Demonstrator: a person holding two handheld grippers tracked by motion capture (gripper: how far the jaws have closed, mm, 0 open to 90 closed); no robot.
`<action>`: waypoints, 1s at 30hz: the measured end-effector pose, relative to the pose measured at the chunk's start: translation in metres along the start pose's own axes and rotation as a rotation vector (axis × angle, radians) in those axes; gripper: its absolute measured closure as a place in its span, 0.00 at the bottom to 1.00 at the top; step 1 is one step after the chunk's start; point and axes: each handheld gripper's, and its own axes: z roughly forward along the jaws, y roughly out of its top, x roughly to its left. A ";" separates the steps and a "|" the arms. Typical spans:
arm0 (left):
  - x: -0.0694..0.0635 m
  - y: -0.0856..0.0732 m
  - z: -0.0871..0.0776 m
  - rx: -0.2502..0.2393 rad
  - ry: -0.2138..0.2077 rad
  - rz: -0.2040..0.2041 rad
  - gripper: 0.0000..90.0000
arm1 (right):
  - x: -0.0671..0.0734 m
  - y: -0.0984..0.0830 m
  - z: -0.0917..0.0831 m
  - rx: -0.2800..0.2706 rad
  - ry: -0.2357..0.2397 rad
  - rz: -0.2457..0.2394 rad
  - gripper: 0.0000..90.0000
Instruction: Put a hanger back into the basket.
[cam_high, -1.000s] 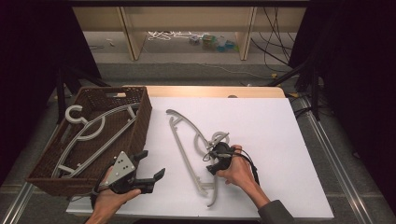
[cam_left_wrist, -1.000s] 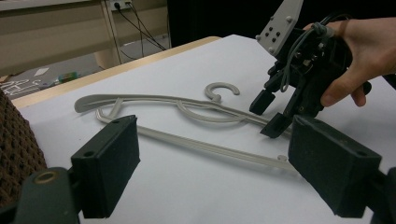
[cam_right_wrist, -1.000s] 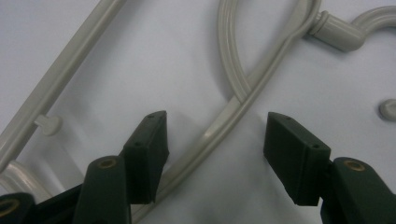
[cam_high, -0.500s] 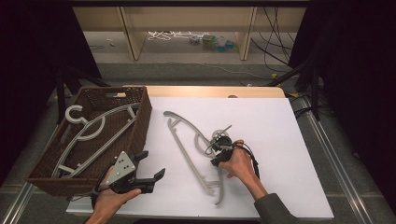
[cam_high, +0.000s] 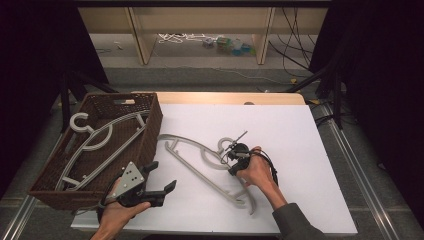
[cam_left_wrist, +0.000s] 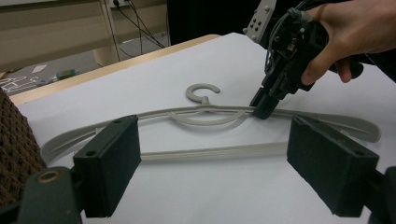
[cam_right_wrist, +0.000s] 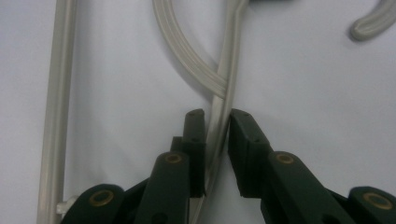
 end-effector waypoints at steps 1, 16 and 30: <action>0.000 0.000 0.000 -0.001 0.000 -0.003 0.19 | 0.000 0.000 -0.001 0.009 -0.012 -0.010 0.87; 0.000 0.000 0.004 0.017 -0.002 0.003 0.19 | -0.002 -0.015 -0.025 0.014 -0.085 -0.233 0.92; 0.000 0.017 0.038 0.116 0.021 0.066 0.23 | 0.026 -0.021 -0.059 -0.041 -0.147 -0.421 0.92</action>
